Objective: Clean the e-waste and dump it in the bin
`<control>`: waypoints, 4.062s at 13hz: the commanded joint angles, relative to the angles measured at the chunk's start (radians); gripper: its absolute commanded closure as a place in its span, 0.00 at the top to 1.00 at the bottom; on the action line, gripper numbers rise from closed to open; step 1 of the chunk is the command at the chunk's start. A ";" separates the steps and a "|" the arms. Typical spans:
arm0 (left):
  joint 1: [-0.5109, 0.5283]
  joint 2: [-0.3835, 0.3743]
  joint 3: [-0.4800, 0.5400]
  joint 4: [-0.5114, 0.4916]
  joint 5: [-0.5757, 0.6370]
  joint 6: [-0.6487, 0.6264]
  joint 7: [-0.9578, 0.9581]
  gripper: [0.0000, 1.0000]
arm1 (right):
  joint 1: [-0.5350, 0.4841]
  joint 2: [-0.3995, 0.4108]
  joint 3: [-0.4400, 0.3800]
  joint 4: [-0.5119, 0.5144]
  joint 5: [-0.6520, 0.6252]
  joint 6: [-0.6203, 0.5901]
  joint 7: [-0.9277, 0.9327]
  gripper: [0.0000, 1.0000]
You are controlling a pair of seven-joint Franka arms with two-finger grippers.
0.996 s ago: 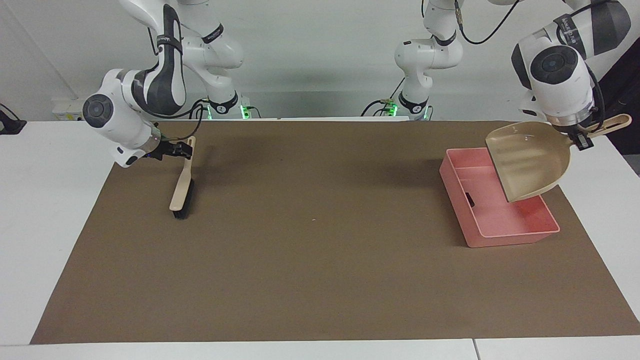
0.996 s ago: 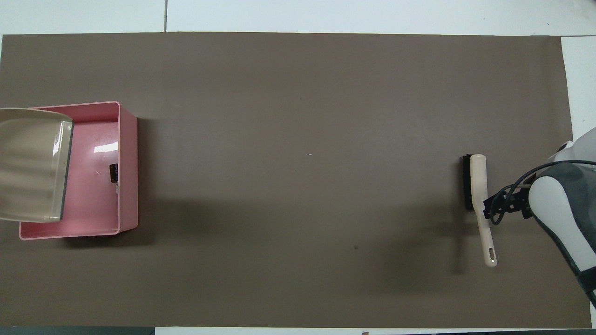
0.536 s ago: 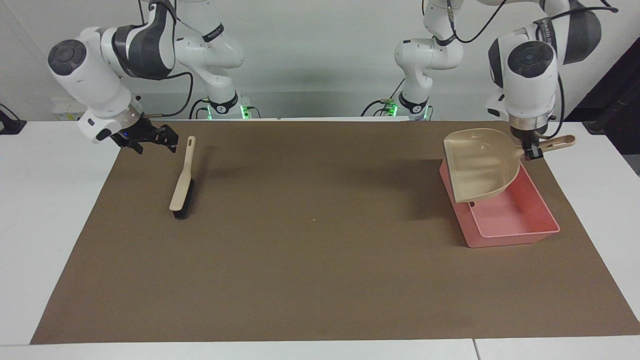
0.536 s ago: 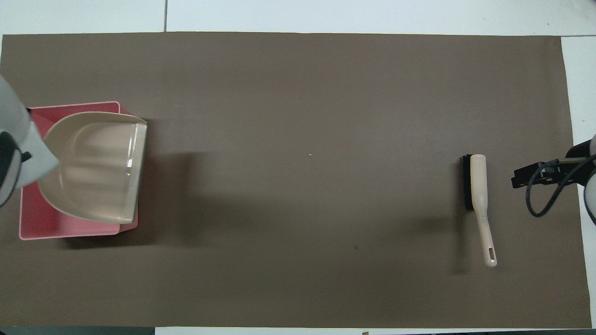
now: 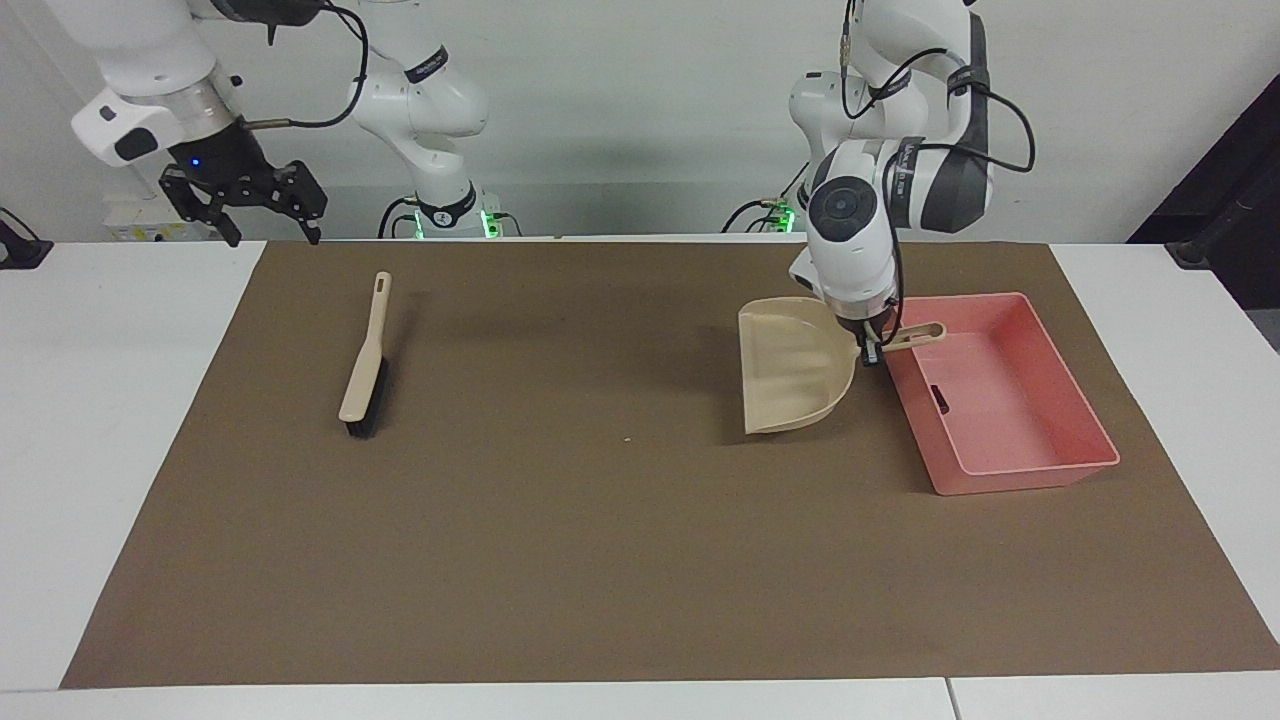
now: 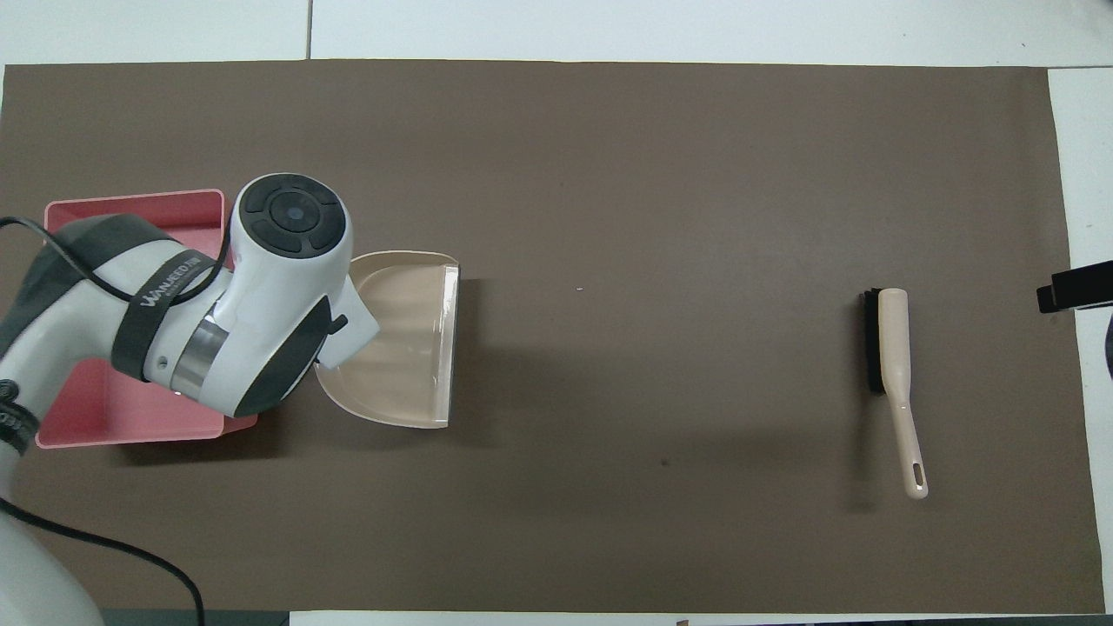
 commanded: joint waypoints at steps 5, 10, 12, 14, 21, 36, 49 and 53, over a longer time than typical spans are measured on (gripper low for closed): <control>-0.063 0.103 0.018 -0.038 -0.084 0.139 -0.086 0.00 | -0.024 0.023 -0.010 -0.014 -0.021 -0.005 0.018 0.99; -0.083 0.098 0.022 -0.052 -0.083 0.144 -0.082 0.06 | -0.011 -0.017 0.001 -0.092 -0.035 0.012 0.030 0.99; -0.091 0.095 0.022 -0.055 -0.078 0.139 -0.088 0.16 | 0.022 -0.017 0.001 -0.093 -0.070 0.015 0.027 0.99; -0.091 0.092 0.021 -0.054 -0.080 0.141 -0.117 0.63 | 0.047 0.003 -0.006 -0.078 -0.104 0.003 0.030 0.99; -0.024 -0.067 0.024 -0.054 -0.084 0.003 -0.443 0.97 | 0.054 0.013 -0.017 -0.084 -0.094 0.015 0.068 0.99; 0.392 -0.129 0.038 0.371 -0.359 -0.212 -1.120 0.98 | 0.097 0.004 -0.025 -0.080 -0.035 -0.001 0.117 0.99; 0.429 -0.141 0.045 0.399 -0.377 -0.285 -1.060 0.98 | 0.094 0.004 -0.022 -0.081 -0.035 0.001 0.111 0.99; 0.429 -0.147 0.042 0.389 -0.376 -0.284 -1.059 0.98 | 0.094 0.004 -0.022 -0.080 -0.035 -0.001 0.108 0.99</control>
